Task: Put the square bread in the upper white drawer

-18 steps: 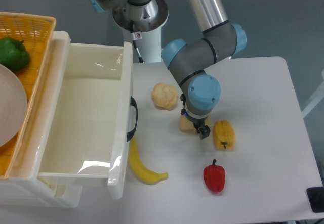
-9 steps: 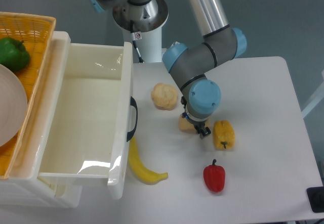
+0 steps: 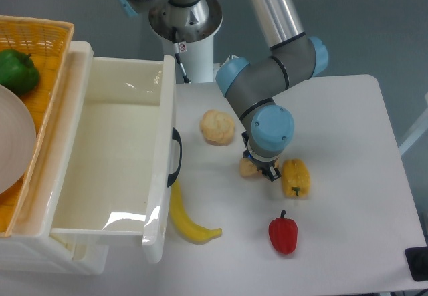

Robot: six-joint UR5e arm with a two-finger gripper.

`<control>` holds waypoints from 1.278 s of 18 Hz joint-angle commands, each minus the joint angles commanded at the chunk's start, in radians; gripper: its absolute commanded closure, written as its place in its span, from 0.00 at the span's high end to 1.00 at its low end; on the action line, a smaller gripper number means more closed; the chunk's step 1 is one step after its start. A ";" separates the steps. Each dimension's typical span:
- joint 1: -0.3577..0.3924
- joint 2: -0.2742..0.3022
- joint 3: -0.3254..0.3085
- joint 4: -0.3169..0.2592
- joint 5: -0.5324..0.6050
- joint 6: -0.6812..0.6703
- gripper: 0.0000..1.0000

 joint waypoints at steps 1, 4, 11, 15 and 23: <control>0.000 0.011 0.003 -0.014 0.000 -0.002 0.06; 0.000 0.028 0.011 -0.041 -0.006 -0.003 0.06; 0.015 0.136 0.135 -0.253 -0.093 -0.115 0.06; 0.018 0.184 0.140 -0.272 -0.158 -0.198 0.06; 0.020 0.275 0.156 -0.272 -0.386 -0.455 0.07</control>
